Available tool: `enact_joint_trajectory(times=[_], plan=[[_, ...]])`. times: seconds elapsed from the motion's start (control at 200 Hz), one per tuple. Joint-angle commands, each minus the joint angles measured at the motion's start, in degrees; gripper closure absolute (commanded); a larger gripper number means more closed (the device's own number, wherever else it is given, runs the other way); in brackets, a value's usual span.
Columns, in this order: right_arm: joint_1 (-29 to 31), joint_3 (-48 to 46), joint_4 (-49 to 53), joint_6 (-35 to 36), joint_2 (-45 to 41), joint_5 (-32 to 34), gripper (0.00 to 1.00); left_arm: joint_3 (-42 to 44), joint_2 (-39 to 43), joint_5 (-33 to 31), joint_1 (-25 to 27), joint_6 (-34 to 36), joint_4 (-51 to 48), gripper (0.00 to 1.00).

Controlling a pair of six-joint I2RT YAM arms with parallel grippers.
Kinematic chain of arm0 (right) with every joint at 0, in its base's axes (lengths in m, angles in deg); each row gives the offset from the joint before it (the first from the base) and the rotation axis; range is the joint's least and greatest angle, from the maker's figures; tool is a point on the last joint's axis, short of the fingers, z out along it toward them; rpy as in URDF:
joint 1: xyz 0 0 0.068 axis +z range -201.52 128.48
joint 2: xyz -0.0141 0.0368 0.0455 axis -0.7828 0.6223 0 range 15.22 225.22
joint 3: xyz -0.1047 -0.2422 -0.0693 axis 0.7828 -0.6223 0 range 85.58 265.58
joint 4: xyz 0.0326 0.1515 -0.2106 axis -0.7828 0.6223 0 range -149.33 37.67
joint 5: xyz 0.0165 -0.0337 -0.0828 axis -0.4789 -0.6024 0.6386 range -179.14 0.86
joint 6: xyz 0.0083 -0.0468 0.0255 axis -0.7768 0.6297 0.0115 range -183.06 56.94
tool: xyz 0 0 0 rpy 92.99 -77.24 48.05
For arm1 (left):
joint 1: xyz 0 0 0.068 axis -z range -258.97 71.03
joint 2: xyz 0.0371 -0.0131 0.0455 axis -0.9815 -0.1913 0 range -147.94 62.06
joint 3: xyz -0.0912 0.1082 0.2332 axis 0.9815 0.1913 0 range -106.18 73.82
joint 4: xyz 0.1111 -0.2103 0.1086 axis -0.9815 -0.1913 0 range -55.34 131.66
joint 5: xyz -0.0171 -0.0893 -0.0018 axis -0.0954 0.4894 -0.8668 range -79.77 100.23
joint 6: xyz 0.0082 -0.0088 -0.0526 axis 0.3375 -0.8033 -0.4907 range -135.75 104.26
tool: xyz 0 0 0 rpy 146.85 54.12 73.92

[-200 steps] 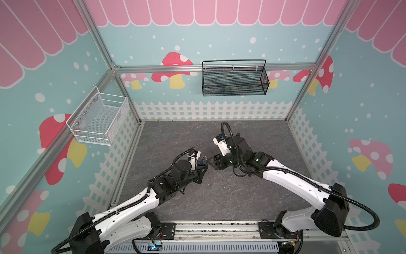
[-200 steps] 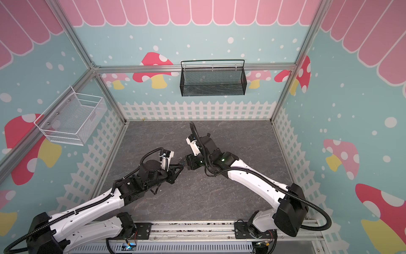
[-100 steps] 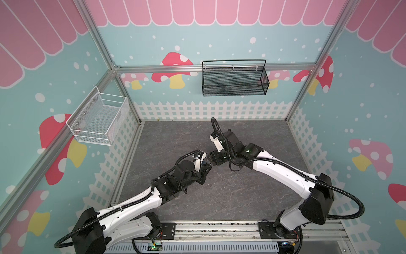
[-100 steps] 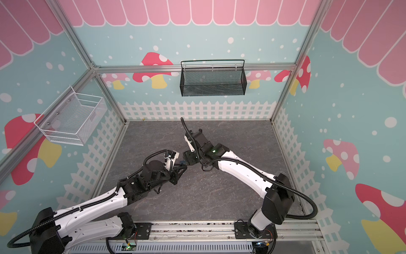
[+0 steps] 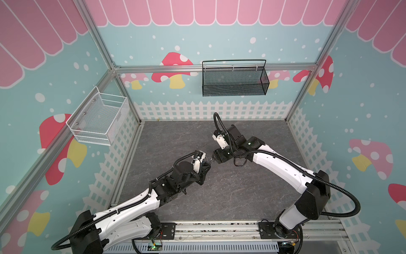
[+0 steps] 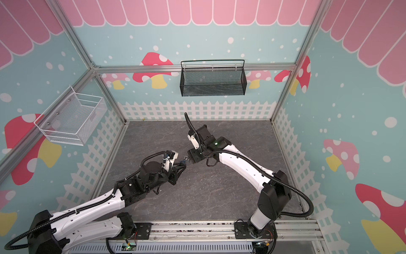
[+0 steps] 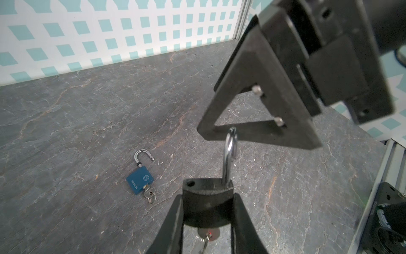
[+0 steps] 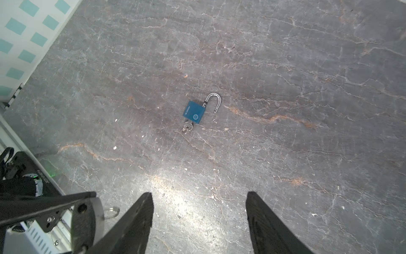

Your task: Unlock with the key

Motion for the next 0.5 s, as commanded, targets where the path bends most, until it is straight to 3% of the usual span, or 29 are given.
enact_joint_trajectory(times=[0.0,0.24,0.495], plan=[[-0.3,-2.5,2.0,1.3,-2.7,-4.0,0.3,-1.0,-0.5,-2.4,-0.1,0.5,1.4,1.0],[-5.1,-13.7,-7.2,-2.3,-12.9,-6.2,0.27,-3.1,-5.5,-2.7,-0.1,-7.6,-3.7,1.0],[-13.6,-25.8,-13.8,-5.1,-20.6,2.2,0.23,-10.1,-15.4,-2.0,3.2,-25.0,-15.2,1.0]])
